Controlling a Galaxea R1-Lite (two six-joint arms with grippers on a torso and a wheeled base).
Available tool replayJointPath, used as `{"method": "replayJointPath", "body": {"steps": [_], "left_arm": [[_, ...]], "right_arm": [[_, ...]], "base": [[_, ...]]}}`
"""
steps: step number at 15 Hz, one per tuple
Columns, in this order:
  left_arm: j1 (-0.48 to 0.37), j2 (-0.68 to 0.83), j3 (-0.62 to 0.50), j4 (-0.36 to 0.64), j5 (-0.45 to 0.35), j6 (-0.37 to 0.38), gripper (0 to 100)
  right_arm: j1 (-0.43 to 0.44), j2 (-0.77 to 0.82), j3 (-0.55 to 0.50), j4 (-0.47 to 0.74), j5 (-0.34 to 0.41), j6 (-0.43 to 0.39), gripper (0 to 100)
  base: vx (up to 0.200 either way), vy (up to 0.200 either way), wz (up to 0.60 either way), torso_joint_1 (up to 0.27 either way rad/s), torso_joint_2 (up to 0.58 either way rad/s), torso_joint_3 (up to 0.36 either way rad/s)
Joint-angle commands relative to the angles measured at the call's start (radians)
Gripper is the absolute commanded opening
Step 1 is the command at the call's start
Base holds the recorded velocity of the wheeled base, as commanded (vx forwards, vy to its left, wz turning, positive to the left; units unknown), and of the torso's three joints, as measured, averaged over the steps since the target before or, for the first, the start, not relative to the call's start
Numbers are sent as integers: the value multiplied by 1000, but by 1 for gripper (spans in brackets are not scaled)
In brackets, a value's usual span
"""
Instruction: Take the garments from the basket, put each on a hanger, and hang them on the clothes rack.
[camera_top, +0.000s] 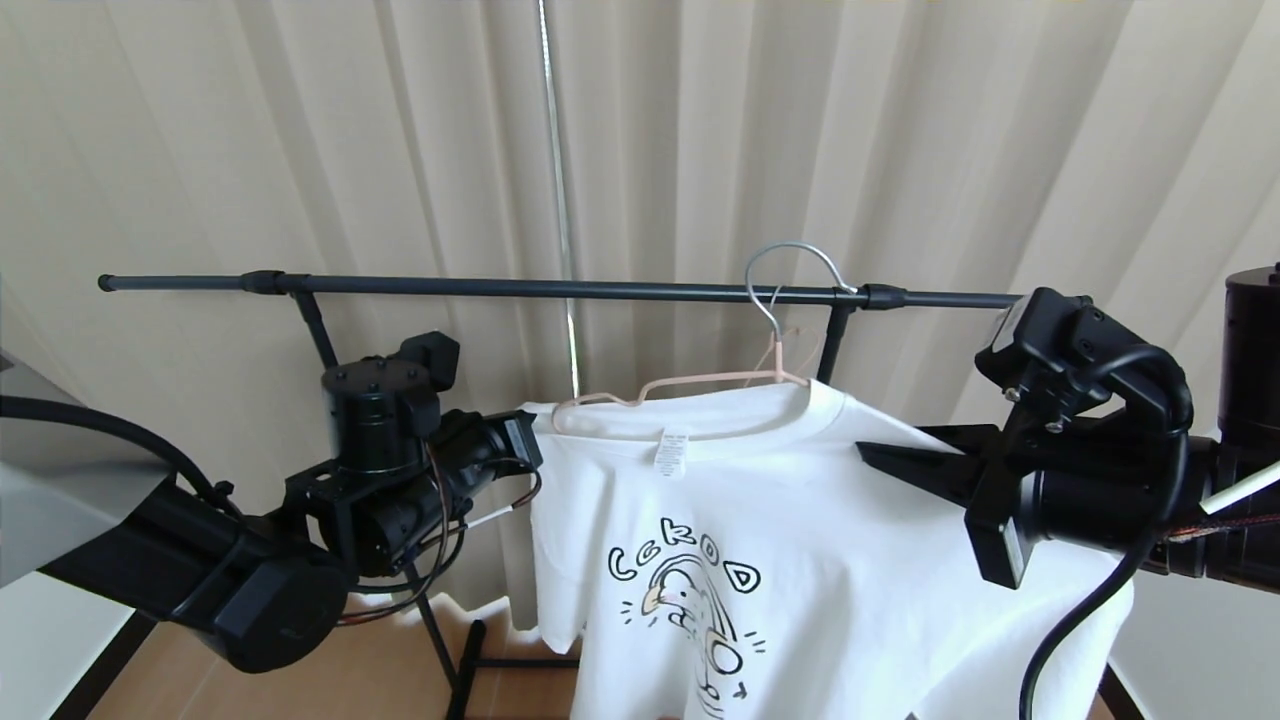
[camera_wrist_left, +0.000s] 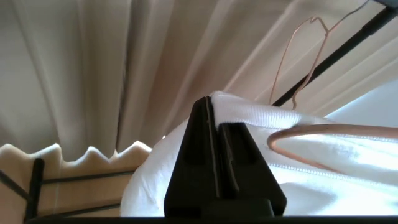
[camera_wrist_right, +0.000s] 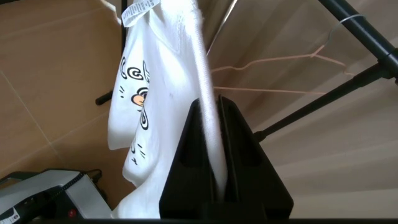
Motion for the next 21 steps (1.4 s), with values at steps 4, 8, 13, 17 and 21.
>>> {"method": "replayJointPath", "body": {"steps": [4, 8, 13, 17, 21], "left_arm": [[-4, -54, -109, 193, 1, 30, 0], [-38, -95, -177, 328, 1, 59, 0], [-75, -123, -238, 434, 7, 78, 0], [-90, -140, -273, 468, 7, 110, 0], [-115, -150, -275, 470, 9, 111, 0]], "right_arm": [[-20, 25, 8, -4, 1, -21, 0], [-23, 76, -9, -10, 4, -14, 0], [-3, 105, -10, -87, 11, 62, 0], [6, 171, -4, -150, 50, 78, 0], [6, 206, -1, -188, 60, 89, 0]], "base": [[0, 0, 0, 0, 0, 0], [0, 0, 0, 0, 0, 0], [0, 0, 0, 0, 0, 0], [0, 0, 0, 0, 0, 0], [0, 0, 0, 0, 0, 0]]}}
